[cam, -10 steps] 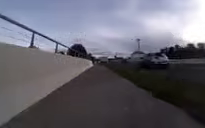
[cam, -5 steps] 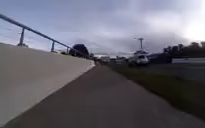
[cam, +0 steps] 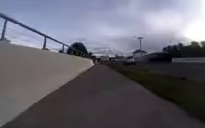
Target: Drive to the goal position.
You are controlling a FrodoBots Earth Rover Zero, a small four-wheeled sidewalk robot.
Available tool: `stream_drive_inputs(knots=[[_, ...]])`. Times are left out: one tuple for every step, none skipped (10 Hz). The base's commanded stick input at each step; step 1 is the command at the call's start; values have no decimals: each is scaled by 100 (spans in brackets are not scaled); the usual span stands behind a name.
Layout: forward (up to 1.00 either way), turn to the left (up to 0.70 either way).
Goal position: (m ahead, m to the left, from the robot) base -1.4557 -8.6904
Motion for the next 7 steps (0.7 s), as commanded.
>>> stream_drive_inputs(knots=[[85, -34], [85, -34], [85, -34], [85, -8], [85, -5], [85, -2], [85, 0]])
